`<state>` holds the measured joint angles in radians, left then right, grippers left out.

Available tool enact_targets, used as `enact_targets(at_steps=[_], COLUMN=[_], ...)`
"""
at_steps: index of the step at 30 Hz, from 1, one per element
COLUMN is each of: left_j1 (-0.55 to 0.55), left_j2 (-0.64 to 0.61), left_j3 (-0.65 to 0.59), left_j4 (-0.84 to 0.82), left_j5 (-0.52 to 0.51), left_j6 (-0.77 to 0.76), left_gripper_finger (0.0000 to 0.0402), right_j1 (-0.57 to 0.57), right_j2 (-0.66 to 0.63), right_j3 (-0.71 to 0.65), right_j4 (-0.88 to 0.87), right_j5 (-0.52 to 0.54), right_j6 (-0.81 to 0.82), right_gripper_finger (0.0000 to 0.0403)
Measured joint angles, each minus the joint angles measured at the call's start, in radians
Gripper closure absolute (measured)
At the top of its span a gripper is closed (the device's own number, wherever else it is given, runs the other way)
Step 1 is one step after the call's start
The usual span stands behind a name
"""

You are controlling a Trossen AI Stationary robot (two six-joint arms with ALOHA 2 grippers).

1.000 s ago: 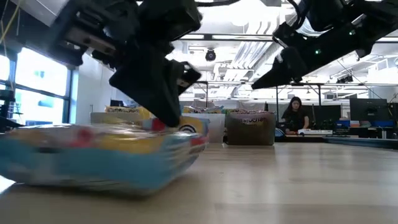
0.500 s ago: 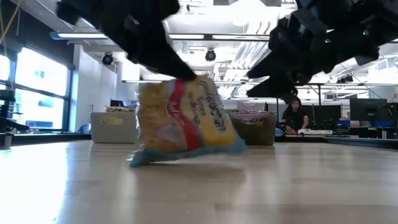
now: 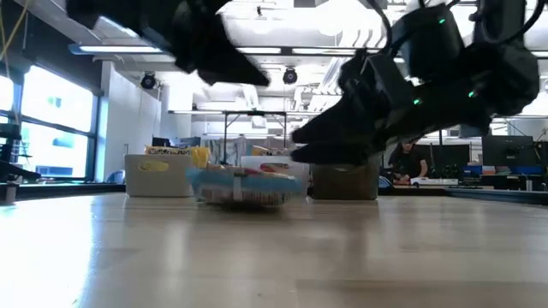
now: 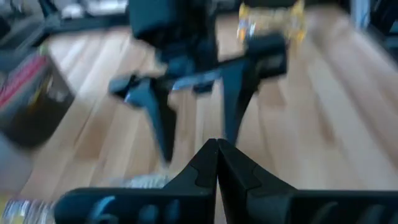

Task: Sort Maruchan noodles
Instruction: Put the lower left blue noodle pack into the transparent white bin

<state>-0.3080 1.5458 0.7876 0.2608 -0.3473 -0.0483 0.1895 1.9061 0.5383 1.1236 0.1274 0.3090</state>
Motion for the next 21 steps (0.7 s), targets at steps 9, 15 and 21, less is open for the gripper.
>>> enact_targets(at_steps=[9,15,21], left_j1=[0.007,0.045,0.074], left_j2=[0.002,0.021,0.023], left_j3=[-0.002,-0.004,-0.039], left_j4=[-0.117,-0.252,-0.322], left_j5=[-0.039,-0.038,0.009], left_j6=[-0.029,-0.075,-0.185], left_gripper_finger=[0.0395,0.0371,0.0398], right_j1=[-0.024,-0.026,0.003], right_j2=[0.049,0.017,0.013], right_j3=[0.046,0.078,0.169], right_j4=[-0.022,-0.194,-0.429], right_j5=[-0.051,-0.022,-0.025], right_j6=[-0.02,-0.026,-0.068], right_gripper_finger=[0.0137,0.0154,0.0233])
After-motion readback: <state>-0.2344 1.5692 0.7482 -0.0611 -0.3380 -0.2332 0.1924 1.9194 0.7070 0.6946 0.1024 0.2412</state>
